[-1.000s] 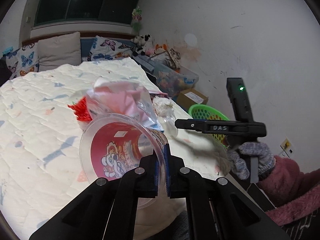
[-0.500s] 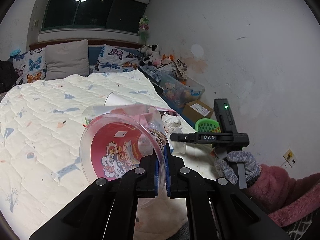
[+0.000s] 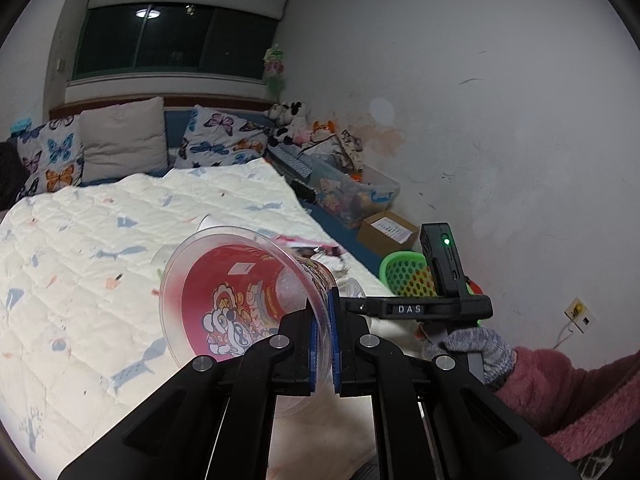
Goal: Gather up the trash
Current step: 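Carry both cups over the green wastebasket and open both grippers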
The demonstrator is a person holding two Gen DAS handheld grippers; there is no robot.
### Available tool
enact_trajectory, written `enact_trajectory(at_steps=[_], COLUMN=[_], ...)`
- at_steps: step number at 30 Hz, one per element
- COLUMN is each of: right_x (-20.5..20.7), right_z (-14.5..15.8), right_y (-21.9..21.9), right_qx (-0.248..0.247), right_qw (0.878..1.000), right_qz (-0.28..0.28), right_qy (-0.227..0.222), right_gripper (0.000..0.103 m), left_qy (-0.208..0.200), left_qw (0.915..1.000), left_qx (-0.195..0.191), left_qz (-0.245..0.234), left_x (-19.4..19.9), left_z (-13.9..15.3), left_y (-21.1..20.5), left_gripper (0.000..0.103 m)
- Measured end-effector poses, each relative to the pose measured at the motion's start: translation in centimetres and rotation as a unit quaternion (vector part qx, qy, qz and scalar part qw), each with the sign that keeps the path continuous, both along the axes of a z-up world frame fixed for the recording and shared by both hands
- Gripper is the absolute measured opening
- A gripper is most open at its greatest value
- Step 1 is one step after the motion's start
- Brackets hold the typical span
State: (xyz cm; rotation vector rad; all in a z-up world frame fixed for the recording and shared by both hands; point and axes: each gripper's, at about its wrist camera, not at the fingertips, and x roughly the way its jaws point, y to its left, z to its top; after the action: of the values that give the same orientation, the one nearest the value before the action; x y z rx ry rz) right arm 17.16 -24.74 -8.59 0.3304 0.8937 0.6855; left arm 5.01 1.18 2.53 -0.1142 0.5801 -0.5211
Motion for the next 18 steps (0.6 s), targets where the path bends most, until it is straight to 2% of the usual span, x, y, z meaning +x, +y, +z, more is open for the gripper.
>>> enact_trajectory(at_steps=[8,14,18], right_x=[-2.4,-3.4,-4.0], right_z=[1.8,0.9,0.5], right_y=[-4.5,-10.7,-13.5], right_qx=[-0.064,-0.094,-0.117], right_qw=[0.994,0.983,0.976], right_qz=[-0.079,-0.154,-0.182], right_qy=[-0.047,-0.036,-0.033], right_gripper=[0.066,0.066,0.066], left_qy=[-0.01,-0.004,0.009], left_qw=[0.9985,0.9946,0.9918], left_qx=[-0.005,-0.003,-0.003], left_qz=[-0.054,-0.104,-0.128], left_x=[2.3,4.7,6.4], left_z=[0.9,0.4,-0.3], left_y=[-3.7,-8.4,-11.1], left_gripper=[0.005,0.005,0.005])
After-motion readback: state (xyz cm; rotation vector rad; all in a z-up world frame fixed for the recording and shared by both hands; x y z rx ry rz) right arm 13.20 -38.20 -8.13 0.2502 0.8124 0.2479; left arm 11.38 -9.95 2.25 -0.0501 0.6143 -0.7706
